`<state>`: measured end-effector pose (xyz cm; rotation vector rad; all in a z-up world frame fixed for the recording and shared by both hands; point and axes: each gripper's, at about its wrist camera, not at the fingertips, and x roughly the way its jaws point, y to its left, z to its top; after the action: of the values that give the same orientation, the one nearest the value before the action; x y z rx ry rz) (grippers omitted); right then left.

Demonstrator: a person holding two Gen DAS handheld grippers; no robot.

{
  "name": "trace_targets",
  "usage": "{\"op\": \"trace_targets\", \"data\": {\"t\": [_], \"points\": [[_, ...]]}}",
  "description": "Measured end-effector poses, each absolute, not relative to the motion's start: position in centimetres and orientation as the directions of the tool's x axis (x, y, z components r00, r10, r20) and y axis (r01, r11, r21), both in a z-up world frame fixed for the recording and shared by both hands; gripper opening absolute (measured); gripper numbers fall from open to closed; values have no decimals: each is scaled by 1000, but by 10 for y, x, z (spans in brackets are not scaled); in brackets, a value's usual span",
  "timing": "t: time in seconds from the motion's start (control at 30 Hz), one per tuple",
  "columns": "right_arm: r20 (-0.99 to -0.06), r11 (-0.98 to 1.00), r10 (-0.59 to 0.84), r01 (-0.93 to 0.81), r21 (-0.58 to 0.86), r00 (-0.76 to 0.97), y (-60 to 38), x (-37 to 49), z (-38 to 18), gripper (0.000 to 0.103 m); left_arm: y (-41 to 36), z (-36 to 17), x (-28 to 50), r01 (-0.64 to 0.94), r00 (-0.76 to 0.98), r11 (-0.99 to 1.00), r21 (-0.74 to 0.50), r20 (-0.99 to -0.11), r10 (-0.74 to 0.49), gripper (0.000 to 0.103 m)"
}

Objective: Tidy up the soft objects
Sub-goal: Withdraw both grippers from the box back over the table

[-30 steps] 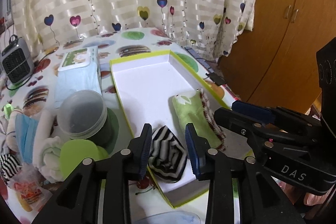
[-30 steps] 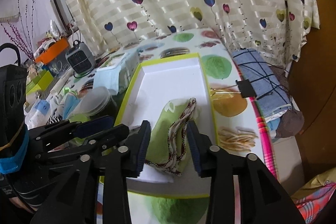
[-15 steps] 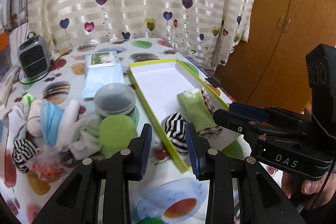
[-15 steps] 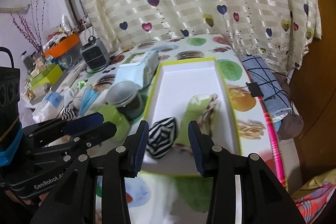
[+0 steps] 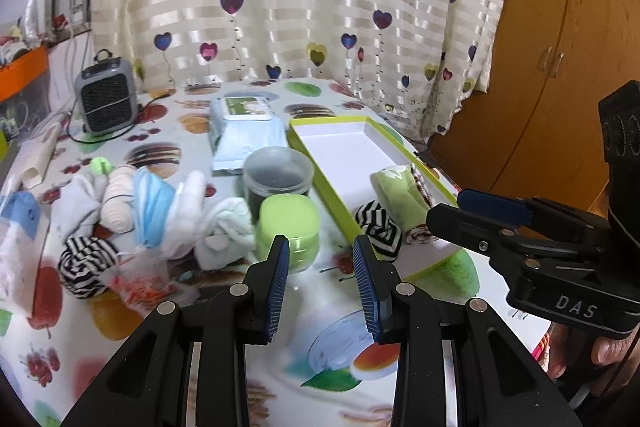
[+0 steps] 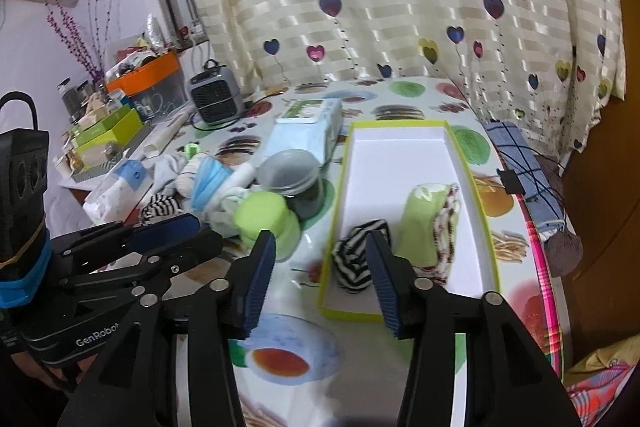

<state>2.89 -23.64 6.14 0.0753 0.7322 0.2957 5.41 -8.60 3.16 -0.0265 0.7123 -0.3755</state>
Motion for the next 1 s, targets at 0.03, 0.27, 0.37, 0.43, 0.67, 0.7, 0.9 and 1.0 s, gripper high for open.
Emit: {"op": "trace_targets", "data": {"t": [0.03,0.27,0.37,0.43,0.67,0.7,0.9,1.0], "points": [[-645,955,295,-247,167,705,-233,27,63,49,-84,32,53,323,696,935,-149,-632,-341,32],[-638,946,317,-286,155,702,-212,19,67,49,-59,32,41,283,713,946,-156,-626,-317,32],[-638,942,323,-300,147,699,-205,17,68,49,-48,30,38,262,716,952,-162,-628,-304,32],[-637,940,327,-309,144,698,-200,17,68,49,-41,29,38,247,718,955,-166,-631,-295,32],[-639,926,354,-350,140,683,-185,15,67,49,-23,26,36,212,727,961,-177,-629,-276,32],[-639,924,358,-358,137,680,-183,15,67,49,-21,25,36,208,728,962,-179,-629,-274,32],[-650,910,384,-388,146,656,-173,19,62,49,-4,19,39,176,726,966,-189,-638,-257,32],[-656,904,396,-399,154,643,-168,21,60,49,2,17,40,161,726,968,-195,-641,-250,32]]}}
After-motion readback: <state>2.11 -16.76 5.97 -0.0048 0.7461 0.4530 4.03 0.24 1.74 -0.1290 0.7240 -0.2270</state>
